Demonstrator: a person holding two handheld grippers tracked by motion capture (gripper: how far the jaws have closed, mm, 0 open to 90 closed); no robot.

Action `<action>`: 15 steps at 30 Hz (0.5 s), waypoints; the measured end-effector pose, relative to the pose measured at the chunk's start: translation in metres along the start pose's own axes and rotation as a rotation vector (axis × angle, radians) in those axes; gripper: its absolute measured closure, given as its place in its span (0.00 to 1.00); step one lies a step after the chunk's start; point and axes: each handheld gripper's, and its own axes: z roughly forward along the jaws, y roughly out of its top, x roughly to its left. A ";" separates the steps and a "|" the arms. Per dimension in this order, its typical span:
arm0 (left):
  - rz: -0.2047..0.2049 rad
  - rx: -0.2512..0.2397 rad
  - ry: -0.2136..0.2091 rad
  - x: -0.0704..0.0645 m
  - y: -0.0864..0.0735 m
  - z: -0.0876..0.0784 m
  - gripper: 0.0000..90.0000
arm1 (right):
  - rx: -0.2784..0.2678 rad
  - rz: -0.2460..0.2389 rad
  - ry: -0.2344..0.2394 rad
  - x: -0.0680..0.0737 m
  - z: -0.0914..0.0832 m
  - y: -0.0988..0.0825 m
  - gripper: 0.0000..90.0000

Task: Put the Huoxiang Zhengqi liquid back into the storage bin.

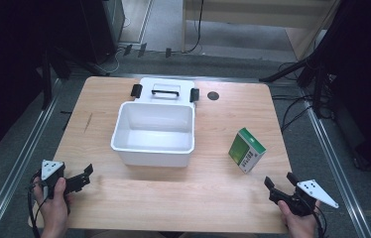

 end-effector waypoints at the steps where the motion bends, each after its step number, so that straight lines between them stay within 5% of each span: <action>1: 0.001 0.000 0.002 0.000 0.000 0.000 0.02 | 0.008 -0.005 0.001 0.000 0.000 0.000 0.14; 4: 0.001 0.001 0.001 0.000 0.000 0.000 0.02 | 0.030 -0.023 -0.006 0.003 0.001 0.003 0.14; 7: 0.001 0.000 0.002 0.000 0.000 0.000 0.02 | 0.118 -0.107 -0.008 0.012 0.005 0.011 0.14; 10: 0.004 0.003 -0.002 0.000 0.000 0.000 0.02 | 0.162 -0.140 0.012 0.016 0.007 0.018 0.15; 15: -0.003 0.005 -0.010 0.000 0.000 -0.001 0.02 | 0.344 -0.226 0.063 0.028 0.010 0.046 0.15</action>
